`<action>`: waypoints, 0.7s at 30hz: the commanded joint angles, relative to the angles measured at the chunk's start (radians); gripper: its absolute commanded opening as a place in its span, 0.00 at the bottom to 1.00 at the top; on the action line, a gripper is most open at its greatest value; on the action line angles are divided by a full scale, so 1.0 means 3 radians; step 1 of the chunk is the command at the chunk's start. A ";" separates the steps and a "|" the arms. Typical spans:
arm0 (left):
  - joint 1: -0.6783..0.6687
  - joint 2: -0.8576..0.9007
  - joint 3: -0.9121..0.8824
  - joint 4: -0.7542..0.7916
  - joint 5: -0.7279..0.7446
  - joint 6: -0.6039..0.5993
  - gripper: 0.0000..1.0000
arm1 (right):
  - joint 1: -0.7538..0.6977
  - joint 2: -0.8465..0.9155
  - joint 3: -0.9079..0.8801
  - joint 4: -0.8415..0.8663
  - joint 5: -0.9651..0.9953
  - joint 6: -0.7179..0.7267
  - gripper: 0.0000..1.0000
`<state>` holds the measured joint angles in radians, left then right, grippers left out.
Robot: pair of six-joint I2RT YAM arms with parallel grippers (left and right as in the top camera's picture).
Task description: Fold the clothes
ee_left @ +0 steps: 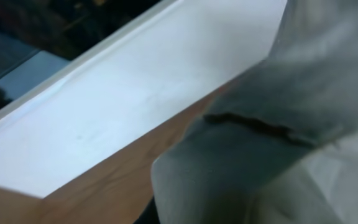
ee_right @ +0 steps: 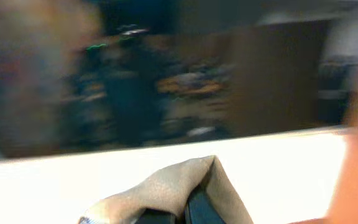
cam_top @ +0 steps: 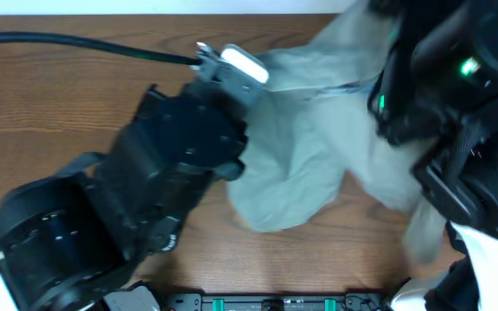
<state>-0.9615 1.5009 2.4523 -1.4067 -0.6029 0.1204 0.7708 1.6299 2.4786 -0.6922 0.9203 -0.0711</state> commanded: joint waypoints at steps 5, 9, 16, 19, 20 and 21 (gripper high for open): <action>0.0191 -0.0177 0.0020 0.0028 -0.0491 -0.0056 0.06 | -0.0146 -0.0432 0.0053 -0.0811 -0.1712 0.1308 0.01; 0.0292 -0.0354 0.0020 0.0094 -0.0679 -0.0056 0.06 | -0.0411 -0.0618 0.0053 -0.1316 -0.1593 0.1387 0.01; 0.0322 -0.0710 0.0031 0.0196 -0.0699 -0.0062 0.06 | -0.0824 -0.0930 0.0053 -0.2068 -0.1527 0.1219 0.01; 0.0322 -0.0823 0.0037 0.0163 -0.0524 -0.0107 0.06 | -0.0823 -0.0997 0.0053 -0.2401 -0.1612 0.1104 0.01; 0.0322 -0.0853 0.0037 0.0137 -0.0409 -0.0109 0.06 | -0.0823 -0.1013 0.0053 -0.2527 -0.1671 0.1039 0.01; 0.0322 -0.0879 0.0041 0.0099 -0.0347 -0.0154 0.06 | -0.0823 -0.1025 0.0053 -0.2664 -0.1705 0.1029 0.01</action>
<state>-0.8726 1.2613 2.4519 -1.3666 -0.7181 0.1066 0.5426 1.3289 2.4866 -1.4487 0.3885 0.2749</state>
